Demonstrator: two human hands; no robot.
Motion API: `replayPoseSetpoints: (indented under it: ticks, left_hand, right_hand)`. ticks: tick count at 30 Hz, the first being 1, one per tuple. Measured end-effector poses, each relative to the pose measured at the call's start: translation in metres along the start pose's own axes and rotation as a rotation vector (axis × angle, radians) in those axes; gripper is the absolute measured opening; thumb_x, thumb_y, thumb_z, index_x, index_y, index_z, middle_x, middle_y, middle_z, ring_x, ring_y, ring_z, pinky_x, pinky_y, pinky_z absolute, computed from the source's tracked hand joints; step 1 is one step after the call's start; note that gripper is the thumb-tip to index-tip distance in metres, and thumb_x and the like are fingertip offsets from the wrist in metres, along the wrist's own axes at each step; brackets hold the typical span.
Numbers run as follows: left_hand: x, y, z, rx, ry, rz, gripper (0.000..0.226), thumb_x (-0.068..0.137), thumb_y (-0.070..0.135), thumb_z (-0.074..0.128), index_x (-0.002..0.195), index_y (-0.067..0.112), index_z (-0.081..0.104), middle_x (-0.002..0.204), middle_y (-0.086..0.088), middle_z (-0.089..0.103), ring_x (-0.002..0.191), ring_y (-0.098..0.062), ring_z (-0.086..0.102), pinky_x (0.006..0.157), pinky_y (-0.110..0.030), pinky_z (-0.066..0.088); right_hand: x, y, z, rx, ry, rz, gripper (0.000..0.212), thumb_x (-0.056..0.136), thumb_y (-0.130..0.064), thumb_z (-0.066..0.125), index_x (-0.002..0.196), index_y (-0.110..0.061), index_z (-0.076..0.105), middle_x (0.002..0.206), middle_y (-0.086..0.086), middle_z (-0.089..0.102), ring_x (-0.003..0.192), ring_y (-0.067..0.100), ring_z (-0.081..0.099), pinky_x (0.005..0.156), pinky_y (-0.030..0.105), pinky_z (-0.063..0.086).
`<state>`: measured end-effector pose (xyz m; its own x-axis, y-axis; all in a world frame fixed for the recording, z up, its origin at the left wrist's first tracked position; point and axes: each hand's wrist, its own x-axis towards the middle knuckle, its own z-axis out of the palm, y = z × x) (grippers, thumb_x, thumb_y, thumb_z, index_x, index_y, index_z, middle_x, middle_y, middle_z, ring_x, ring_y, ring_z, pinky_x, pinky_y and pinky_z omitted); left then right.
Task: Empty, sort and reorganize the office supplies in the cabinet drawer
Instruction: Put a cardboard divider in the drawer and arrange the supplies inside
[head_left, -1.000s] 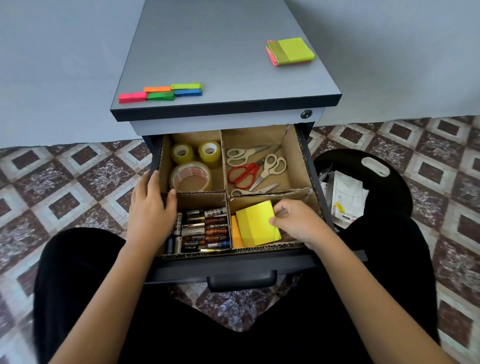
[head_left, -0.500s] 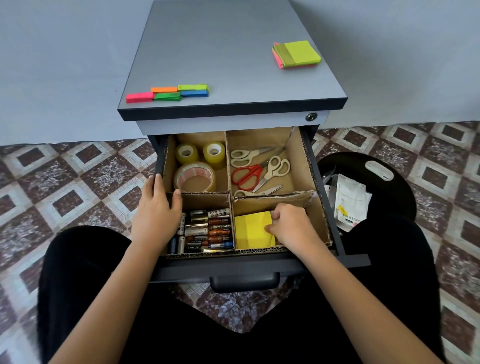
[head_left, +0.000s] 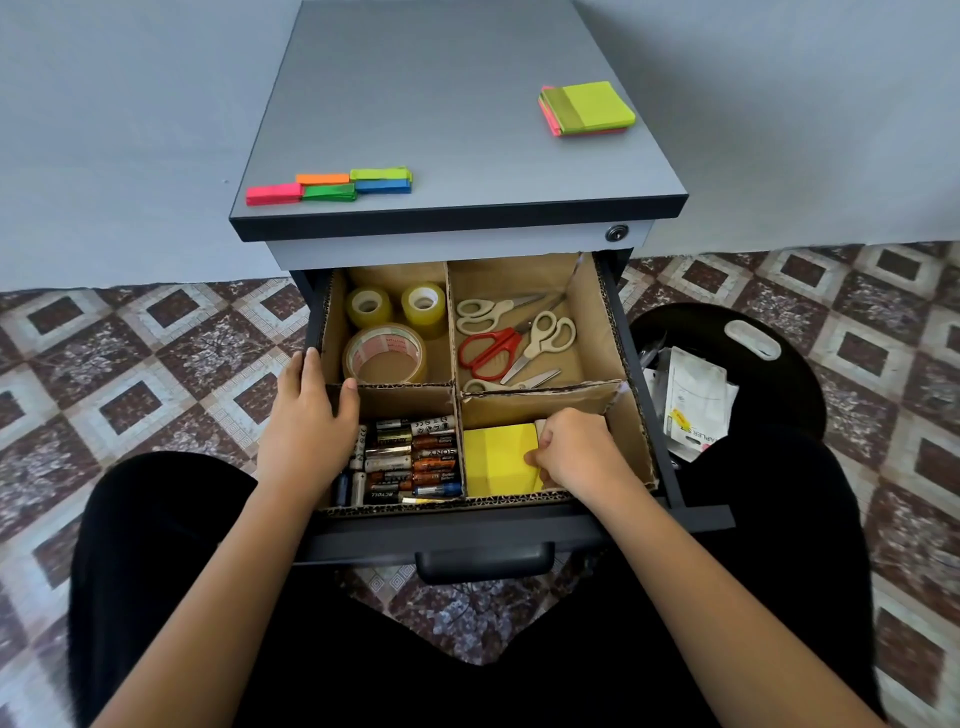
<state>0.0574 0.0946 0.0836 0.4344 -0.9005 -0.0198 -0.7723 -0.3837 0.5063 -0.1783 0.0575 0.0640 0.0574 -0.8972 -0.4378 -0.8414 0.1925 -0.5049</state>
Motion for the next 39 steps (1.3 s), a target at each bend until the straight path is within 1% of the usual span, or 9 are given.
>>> replayPoseSetpoints:
  ticks: [9, 13, 15, 20, 24, 28, 34, 37, 39]
  left_hand:
    - [0.000, -0.001, 0.000, 0.007, -0.001, -0.001, 0.060, 0.098, 0.037, 0.039, 0.149, 0.010, 0.020, 0.155, -0.009, 0.017, 0.139, -0.029, 0.027, 0.105, -0.045, 0.033]
    - [0.001, -0.002, 0.000, -0.004, 0.004, -0.004, 0.060, 0.098, 0.037, 0.040, 0.148, 0.010, 0.021, 0.155, -0.008, 0.017, 0.139, -0.029, 0.028, 0.106, -0.045, 0.033]
    - [0.001, -0.002, 0.000, -0.031, 0.002, -0.002, 0.060, 0.098, 0.035, 0.041, 0.148, 0.009, 0.021, 0.155, -0.009, 0.018, 0.140, -0.029, 0.026, 0.108, -0.045, 0.030]
    - [-0.001, -0.001, -0.001, -0.060, 0.042, 0.036, 0.054, 0.097, 0.031, 0.044, 0.145, 0.011, 0.030, 0.151, -0.014, 0.024, 0.137, -0.032, 0.027, 0.108, -0.048, 0.032]
    - [-0.006, 0.008, -0.006, -0.021, 0.163, 0.220, 0.044, 0.095, 0.021, 0.051, 0.136, 0.005, 0.045, 0.139, -0.019, 0.039, 0.129, -0.035, 0.037, 0.104, -0.048, 0.035]
    - [-0.007, 0.036, -0.014, -0.121, 0.192, 0.390, 0.035, 0.093, 0.014, 0.054, 0.127, 0.005, 0.055, 0.123, -0.012, 0.054, 0.115, -0.027, 0.050, 0.096, -0.037, 0.041]
    - [0.003, 0.103, -0.020, -0.287, 0.176, 0.570, 0.030, 0.092, 0.014, 0.055, 0.121, 0.009, 0.060, 0.102, 0.000, 0.060, 0.084, -0.009, 0.055, 0.072, -0.014, 0.044]
    - [0.015, 0.138, -0.021, -0.344, 0.154, 0.600, 0.031, 0.093, 0.016, 0.053, 0.123, 0.012, 0.058, 0.100, 0.003, 0.058, 0.084, -0.005, 0.052, 0.071, -0.010, 0.041]
    - [0.027, 0.162, -0.021, -0.355, 0.150, 0.623, 0.031, 0.094, 0.018, 0.052, 0.124, 0.013, 0.057, 0.107, 0.001, 0.059, 0.088, -0.004, 0.051, 0.075, -0.011, 0.042]
  right_hand:
    - [-0.001, 0.002, -0.003, 0.009, -0.033, -0.016, 0.017, 0.083, -0.011, 0.067, 0.079, 0.005, 0.065, 0.081, 0.021, 0.070, 0.083, 0.033, 0.068, 0.079, 0.044, 0.056]
    - [-0.008, 0.002, -0.008, 0.120, -0.014, -0.022, 0.019, 0.088, -0.012, 0.063, 0.071, -0.004, 0.060, 0.071, 0.016, 0.070, 0.063, 0.022, 0.069, 0.071, 0.036, 0.058]
    - [-0.013, 0.001, -0.013, 0.203, -0.003, -0.027, 0.017, 0.089, -0.015, 0.062, 0.076, -0.005, 0.061, 0.071, 0.013, 0.069, 0.056, 0.017, 0.066, 0.062, 0.031, 0.059]
    - [-0.022, -0.001, -0.032, 0.302, 0.082, -0.078, 0.016, 0.089, -0.025, 0.062, 0.075, -0.017, 0.065, 0.069, 0.005, 0.070, 0.072, 0.026, 0.070, 0.068, 0.040, 0.059]
    - [-0.029, -0.008, -0.056, 0.408, 0.138, -0.158, 0.013, 0.091, -0.024, 0.059, 0.081, -0.020, 0.066, 0.078, 0.002, 0.070, 0.074, 0.015, 0.068, 0.067, 0.032, 0.059]
    - [-0.031, -0.020, -0.083, 0.459, 0.209, -0.261, 0.012, 0.092, -0.024, 0.057, 0.088, -0.019, 0.067, 0.083, 0.001, 0.069, 0.080, 0.012, 0.068, 0.068, 0.027, 0.059]
    - [-0.016, -0.048, -0.117, 0.430, 0.364, -0.424, 0.011, 0.091, -0.029, 0.057, 0.096, -0.024, 0.065, 0.092, -0.010, 0.065, 0.092, 0.009, 0.063, 0.084, 0.039, 0.055]
    - [-0.004, -0.064, -0.135, 0.426, 0.435, -0.489, 0.011, 0.091, -0.027, 0.059, 0.097, -0.020, 0.065, 0.087, -0.015, 0.061, 0.085, 0.003, 0.059, 0.082, 0.032, 0.055]
    - [0.008, -0.072, -0.148, 0.419, 0.511, -0.504, 0.013, 0.090, -0.025, 0.060, 0.098, -0.017, 0.067, 0.089, -0.011, 0.064, 0.081, 0.003, 0.058, 0.079, 0.026, 0.052]
